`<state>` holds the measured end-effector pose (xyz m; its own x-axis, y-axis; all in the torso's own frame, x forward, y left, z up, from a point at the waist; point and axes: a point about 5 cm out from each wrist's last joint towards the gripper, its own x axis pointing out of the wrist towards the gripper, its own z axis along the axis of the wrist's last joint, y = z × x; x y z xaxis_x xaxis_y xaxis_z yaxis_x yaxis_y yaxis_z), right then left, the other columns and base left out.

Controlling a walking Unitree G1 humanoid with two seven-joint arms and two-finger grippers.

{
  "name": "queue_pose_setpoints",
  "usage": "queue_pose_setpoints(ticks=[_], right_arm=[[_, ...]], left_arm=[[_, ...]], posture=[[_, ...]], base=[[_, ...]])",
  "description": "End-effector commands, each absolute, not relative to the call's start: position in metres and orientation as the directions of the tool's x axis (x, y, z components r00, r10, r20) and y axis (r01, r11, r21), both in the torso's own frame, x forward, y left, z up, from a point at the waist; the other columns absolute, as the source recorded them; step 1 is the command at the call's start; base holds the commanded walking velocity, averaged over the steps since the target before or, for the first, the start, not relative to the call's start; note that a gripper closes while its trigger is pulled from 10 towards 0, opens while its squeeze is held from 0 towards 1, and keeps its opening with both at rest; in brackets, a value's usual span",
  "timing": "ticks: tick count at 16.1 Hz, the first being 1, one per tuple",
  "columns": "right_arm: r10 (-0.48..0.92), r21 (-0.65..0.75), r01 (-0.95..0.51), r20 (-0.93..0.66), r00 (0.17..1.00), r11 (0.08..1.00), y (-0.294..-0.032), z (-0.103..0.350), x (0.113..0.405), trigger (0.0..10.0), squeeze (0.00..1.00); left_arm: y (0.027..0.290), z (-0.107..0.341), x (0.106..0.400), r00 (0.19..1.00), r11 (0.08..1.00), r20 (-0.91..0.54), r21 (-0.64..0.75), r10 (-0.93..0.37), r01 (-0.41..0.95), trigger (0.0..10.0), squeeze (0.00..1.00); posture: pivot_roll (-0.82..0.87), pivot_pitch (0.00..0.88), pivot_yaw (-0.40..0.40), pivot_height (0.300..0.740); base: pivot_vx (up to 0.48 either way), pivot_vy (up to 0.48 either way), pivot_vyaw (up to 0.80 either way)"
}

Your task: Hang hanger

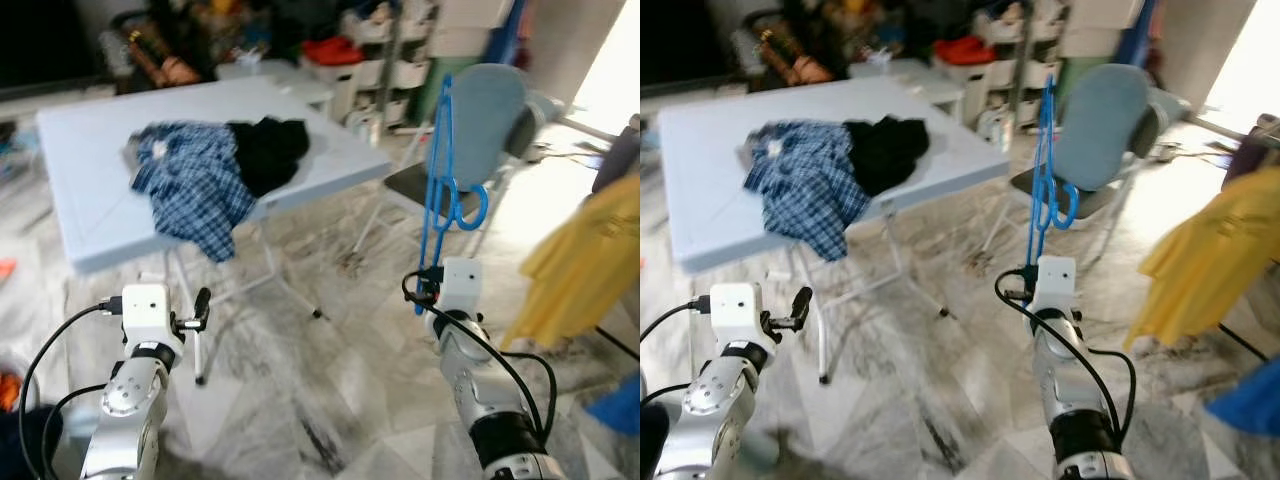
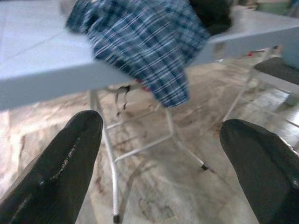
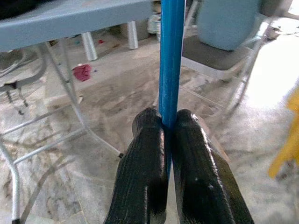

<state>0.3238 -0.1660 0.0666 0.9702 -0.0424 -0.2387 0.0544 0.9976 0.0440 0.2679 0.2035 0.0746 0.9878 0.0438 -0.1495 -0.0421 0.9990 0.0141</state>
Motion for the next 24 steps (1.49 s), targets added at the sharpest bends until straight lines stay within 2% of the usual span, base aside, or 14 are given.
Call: queue_pose_setpoints(ticks=[1,4,7,22,24], right_arm=[[-0.074,0.035,0.084,-0.219,0.973,0.996,-0.176,0.072,0.326,10.0,0.00],[-0.079,0.038,0.090,-0.223,0.972,0.995,-0.175,0.072,0.326,10.0,0.00],[-0.080,0.042,0.091,-0.225,0.971,0.995,-0.175,0.071,0.326,10.0,0.00],[-0.073,0.043,0.086,-0.247,0.966,0.995,-0.176,0.069,0.327,10.0,0.00],[-0.072,0.040,0.084,-0.250,0.966,0.996,-0.176,0.069,0.327,10.0,0.00]], left_arm=[[0.191,0.081,0.271,0.994,1.000,-0.109,-0.007,-0.029,0.028,10.0,0.00],[0.189,0.080,0.270,0.992,0.998,-0.113,-0.032,-0.063,0.060,10.0,0.00],[0.189,0.080,0.270,0.991,0.996,-0.111,-0.049,-0.079,0.074,10.0,0.00],[0.181,0.073,0.269,0.979,0.991,-0.152,-0.040,-0.133,0.128,10.0,0.00],[0.178,0.074,0.271,0.979,0.990,-0.151,-0.043,-0.138,0.133,10.0,0.00]], posture=[[-0.06,0.000,-0.023,0.740],[-0.06,0.000,-0.020,0.740],[-0.06,0.000,-0.019,0.740],[-0.06,0.000,-0.029,0.740],[-0.06,0.000,-0.032,0.740]], base=[[0.000,0.000,0.00],[0.000,0.000,0.00],[0.173,0.000,-0.78],[0.371,0.276,-0.79],[0.431,0.000,-0.80]])
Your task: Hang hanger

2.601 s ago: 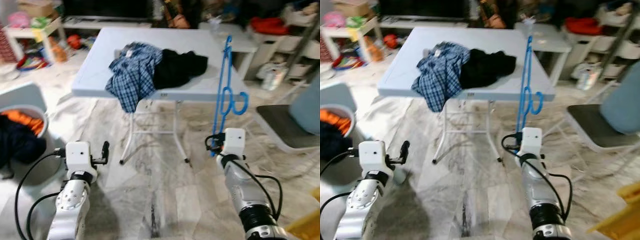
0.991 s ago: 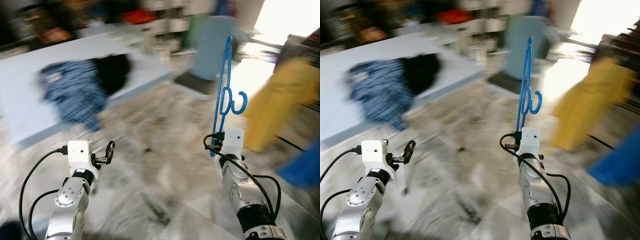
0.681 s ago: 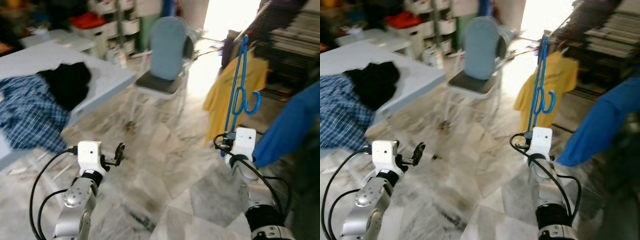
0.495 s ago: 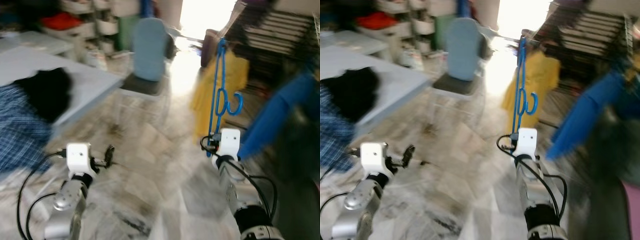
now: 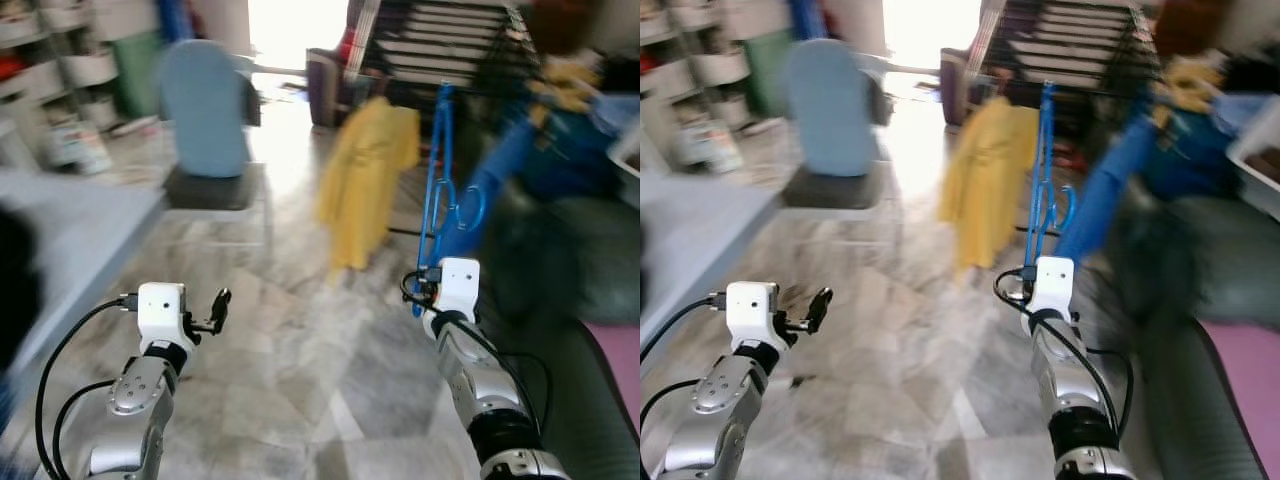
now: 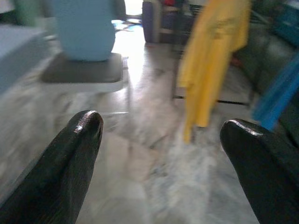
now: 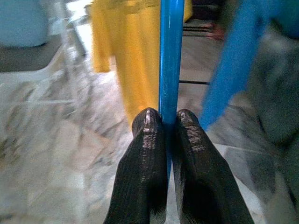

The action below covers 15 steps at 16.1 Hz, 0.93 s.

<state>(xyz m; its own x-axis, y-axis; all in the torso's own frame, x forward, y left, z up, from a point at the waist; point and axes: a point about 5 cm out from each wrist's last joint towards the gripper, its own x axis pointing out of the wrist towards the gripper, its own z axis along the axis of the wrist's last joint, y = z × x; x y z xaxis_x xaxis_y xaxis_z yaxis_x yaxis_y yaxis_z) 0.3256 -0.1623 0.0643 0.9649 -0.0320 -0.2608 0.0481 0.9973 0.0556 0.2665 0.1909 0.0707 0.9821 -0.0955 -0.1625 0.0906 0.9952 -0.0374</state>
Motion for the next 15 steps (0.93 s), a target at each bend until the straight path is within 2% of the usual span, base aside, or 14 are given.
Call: queue_pose_setpoints(ticks=[1,2,3,5,8,15], right_arm=[[-0.072,0.040,0.084,-0.251,0.965,0.996,-0.176,0.069,0.327,10.0,0.00],[-0.074,0.041,0.087,-0.255,0.964,0.995,-0.177,0.069,0.328,10.0,0.00],[-0.099,-0.005,0.103,-0.313,0.945,0.995,-0.185,0.062,0.325,10.0,0.00],[-0.134,-0.011,0.138,-0.346,0.929,0.990,-0.192,0.057,0.322,10.0,0.00],[-0.132,-0.014,0.137,-0.385,0.914,0.990,-0.185,0.052,0.322,10.0,0.00],[-0.076,-0.008,0.081,-0.473,0.878,0.997,-0.175,0.047,0.326,10.0,0.00]], left_arm=[[0.178,0.074,0.271,0.978,0.990,-0.153,-0.041,-0.139,0.134,10.0,0.00],[0.178,0.073,0.271,0.978,0.990,-0.158,-0.038,-0.138,0.134,10.0,0.00],[0.182,0.073,0.271,0.980,0.994,-0.165,-0.008,-0.113,0.113,10.0,0.00],[0.191,0.072,0.269,0.984,0.997,-0.165,0.024,-0.071,0.076,10.0,0.00],[0.204,0.069,0.274,0.983,0.999,-0.181,0.043,-0.025,0.033,10.0,0.00],[0.199,0.061,0.290,0.976,0.996,-0.212,0.061,-0.049,0.063,10.0,0.00]], posture=[[-0.06,0.000,-0.032,0.740],[-0.06,0.000,-0.032,0.740],[-0.06,0.000,-0.026,0.740],[-0.06,0.000,-0.005,0.740],[-0.06,0.000,0.027,0.740],[-0.08,0.000,0.070,0.740]], base=[[0.431,0.000,-0.80],[0.420,0.000,-0.69],[0.000,0.000,0.00],[0.000,0.000,0.00],[0.000,0.000,0.00],[0.000,0.000,0.00]])
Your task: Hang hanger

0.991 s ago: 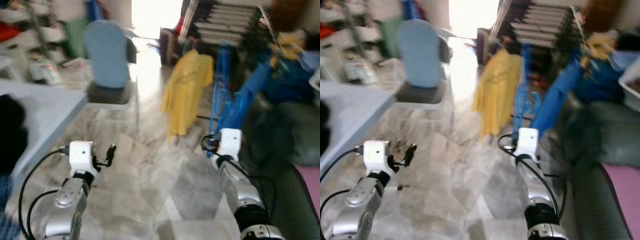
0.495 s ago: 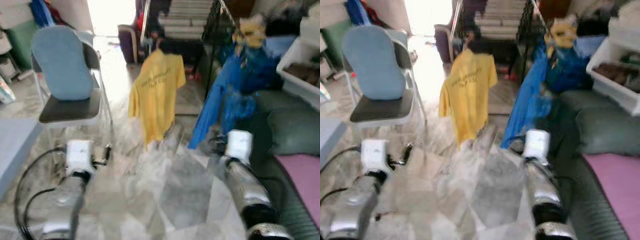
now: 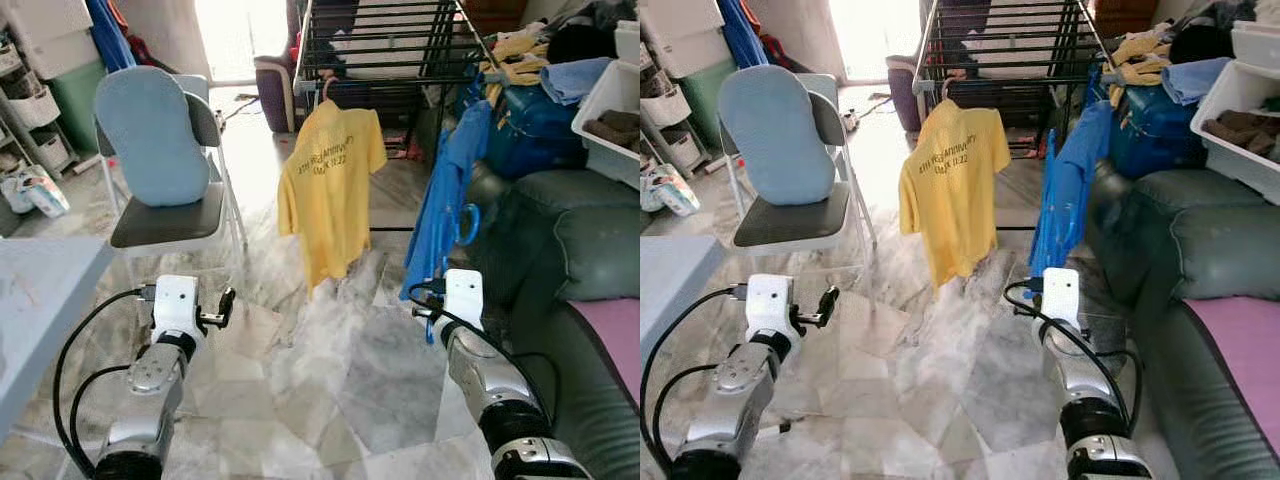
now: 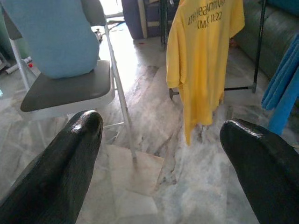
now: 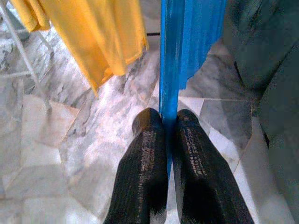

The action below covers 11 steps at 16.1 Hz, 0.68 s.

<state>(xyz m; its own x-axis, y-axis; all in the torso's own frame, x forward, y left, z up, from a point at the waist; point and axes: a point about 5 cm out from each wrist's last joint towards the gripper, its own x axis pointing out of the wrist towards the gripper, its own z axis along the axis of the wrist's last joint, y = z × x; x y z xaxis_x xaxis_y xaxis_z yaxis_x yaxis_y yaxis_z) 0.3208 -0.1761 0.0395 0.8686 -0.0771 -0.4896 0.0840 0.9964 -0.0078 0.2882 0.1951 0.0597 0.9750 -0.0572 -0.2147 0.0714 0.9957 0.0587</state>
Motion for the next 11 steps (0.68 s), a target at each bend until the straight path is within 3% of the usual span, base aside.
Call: queue_pose_setpoints(ticks=[1,11], right_arm=[[-0.067,-0.029,0.061,-0.489,0.870,0.998,-0.1727,0.0462,0.3272,10.0,0.00],[-0.054,-0.056,0.029,-0.516,0.855,0.998,-0.1682,0.0434,0.3264,10.0,0.00]], left_arm=[[0.1988,0.0605,0.2906,0.976,0.995,-0.211,0.068,-0.051,0.067,10.0,0.00],[0.1918,0.0625,0.2924,0.972,0.992,-0.226,0.085,-0.069,0.090,10.0,0.00]], posture=[[-0.08,0.000,0.064,0.740],[-0.05,0.005,0.055,0.740]], base=[[0.000,0.000,0.00],[0.000,0.000,0.00]])
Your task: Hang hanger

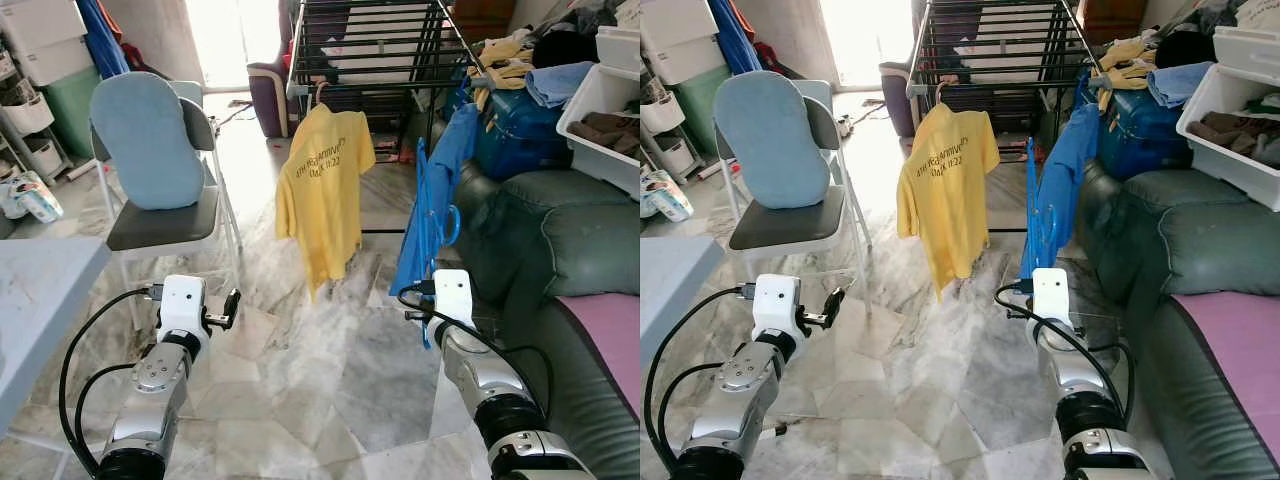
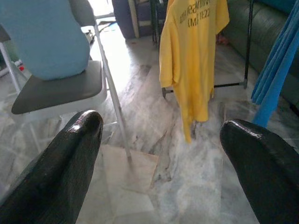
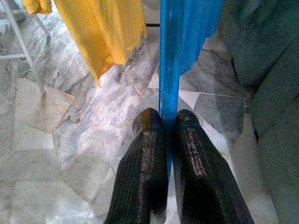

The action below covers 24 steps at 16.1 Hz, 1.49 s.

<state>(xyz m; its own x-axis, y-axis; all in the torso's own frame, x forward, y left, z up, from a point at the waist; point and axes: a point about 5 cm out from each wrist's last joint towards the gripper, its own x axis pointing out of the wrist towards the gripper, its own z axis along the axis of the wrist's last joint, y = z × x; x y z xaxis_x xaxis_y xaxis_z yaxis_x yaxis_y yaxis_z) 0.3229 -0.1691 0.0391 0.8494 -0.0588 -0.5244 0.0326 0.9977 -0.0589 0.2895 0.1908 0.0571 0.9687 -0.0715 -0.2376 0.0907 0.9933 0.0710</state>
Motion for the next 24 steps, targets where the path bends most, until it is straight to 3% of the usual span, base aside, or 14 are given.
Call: queue_pose_setpoints(ticks=[1,3,24], right_arm=[[-0.054,-0.047,0.035,-0.523,0.850,0.998,-0.170,0.042,0.325,10.0,0.00],[-0.060,-0.015,0.063,-0.552,0.831,0.998,-0.173,0.037,0.320,10.0,0.00],[-0.081,-0.036,0.074,-0.591,0.802,0.997,-0.175,0.031,0.316,10.0,0.00]], left_arm=[[0.193,0.060,0.290,0.969,0.992,-0.239,0.085,-0.066,0.088,10.0,0.00],[0.200,0.046,0.280,0.951,0.993,-0.304,0.088,-0.050,0.081,10.0,0.00],[0.204,0.036,0.276,0.929,0.997,-0.365,0.020,-0.061,0.073,10.0,0.00]], posture=[[-0.05,0.006,0.050,0.740],[-0.04,0.000,0.039,0.740],[-0.04,0.000,0.022,0.740]], base=[[0.000,0.000,0.00],[0.000,0.000,0.00],[0.000,0.000,0.00]])
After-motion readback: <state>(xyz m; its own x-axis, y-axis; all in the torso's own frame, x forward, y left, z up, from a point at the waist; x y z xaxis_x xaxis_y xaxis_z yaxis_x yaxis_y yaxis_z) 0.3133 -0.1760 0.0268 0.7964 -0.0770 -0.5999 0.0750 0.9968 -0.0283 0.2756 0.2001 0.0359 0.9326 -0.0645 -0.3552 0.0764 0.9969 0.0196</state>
